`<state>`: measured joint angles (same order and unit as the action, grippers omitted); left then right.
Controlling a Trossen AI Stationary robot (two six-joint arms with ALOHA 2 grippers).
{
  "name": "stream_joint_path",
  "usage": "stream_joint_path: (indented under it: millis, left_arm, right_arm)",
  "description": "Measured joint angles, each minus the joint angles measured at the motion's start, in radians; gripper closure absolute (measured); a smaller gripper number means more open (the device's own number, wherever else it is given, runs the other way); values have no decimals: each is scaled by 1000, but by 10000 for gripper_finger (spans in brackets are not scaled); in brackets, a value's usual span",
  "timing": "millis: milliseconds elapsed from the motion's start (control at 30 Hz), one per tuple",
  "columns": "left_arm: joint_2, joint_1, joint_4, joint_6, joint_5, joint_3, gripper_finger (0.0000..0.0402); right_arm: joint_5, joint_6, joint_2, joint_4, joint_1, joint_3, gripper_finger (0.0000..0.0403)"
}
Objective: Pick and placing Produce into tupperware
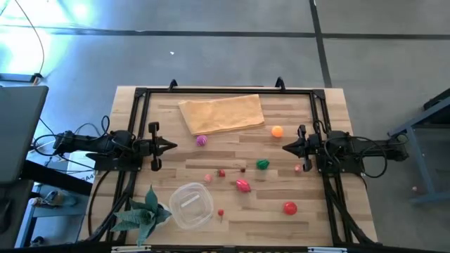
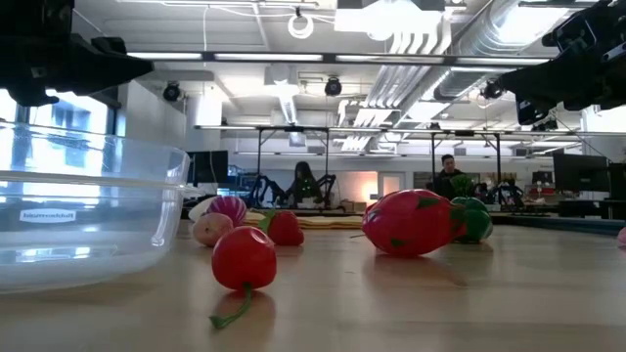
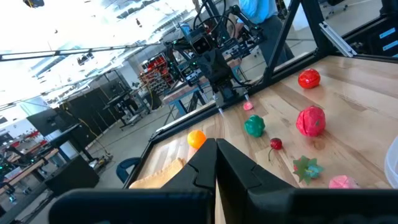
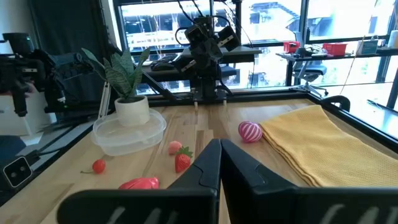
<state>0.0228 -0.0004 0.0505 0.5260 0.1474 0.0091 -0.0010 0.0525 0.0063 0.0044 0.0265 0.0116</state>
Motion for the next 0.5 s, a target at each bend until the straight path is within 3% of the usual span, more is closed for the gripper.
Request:
stream_joint_path:
  millis: [267, 367, 500]
  left_arm:
    - [0, 0, 7, -18, 0, 0, 401]
    - [1, 0, 89, -176, -22, -1, 401]
    - [0, 0, 329, -400, -23, -1, 401]
  right_arm:
    - [23, 54, 0, 35, 0, -1, 402]
    - [60, 247, 0, 206, 0, -1, 402]
    - [198, 467, 0, 503, 0, -1, 402]
